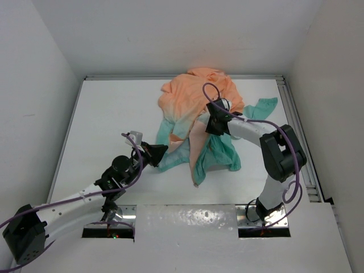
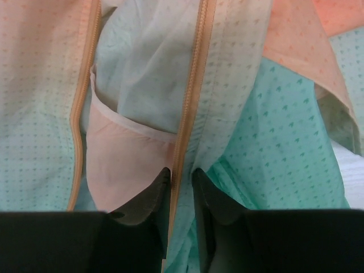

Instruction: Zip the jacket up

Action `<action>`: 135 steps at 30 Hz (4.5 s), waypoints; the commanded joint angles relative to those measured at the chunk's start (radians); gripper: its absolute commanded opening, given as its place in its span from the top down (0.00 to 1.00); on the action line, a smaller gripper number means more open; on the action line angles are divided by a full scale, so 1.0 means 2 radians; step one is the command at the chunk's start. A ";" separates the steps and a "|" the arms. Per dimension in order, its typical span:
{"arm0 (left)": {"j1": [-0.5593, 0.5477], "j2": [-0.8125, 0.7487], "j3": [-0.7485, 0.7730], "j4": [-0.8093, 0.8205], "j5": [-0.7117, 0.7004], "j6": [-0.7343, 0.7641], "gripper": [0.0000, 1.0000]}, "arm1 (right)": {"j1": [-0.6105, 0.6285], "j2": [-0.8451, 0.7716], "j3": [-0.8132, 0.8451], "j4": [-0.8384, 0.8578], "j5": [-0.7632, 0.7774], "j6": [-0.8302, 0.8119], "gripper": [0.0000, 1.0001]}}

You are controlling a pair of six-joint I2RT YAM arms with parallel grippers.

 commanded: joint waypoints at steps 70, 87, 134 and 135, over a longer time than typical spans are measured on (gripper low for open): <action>-0.001 -0.045 0.000 -0.014 -0.057 0.003 1.00 | 0.247 0.004 -0.064 0.043 0.026 0.005 0.66; -0.001 -0.042 -0.002 -0.011 -0.053 0.002 1.00 | 0.278 -0.013 -0.073 0.026 0.058 0.009 0.62; -0.001 -0.055 0.001 -0.021 -0.049 0.005 1.00 | 0.302 0.012 -0.070 -0.004 0.125 0.015 0.69; -0.001 -0.057 -0.001 -0.019 -0.047 0.005 1.00 | 0.302 0.010 -0.073 -0.006 0.127 0.017 0.70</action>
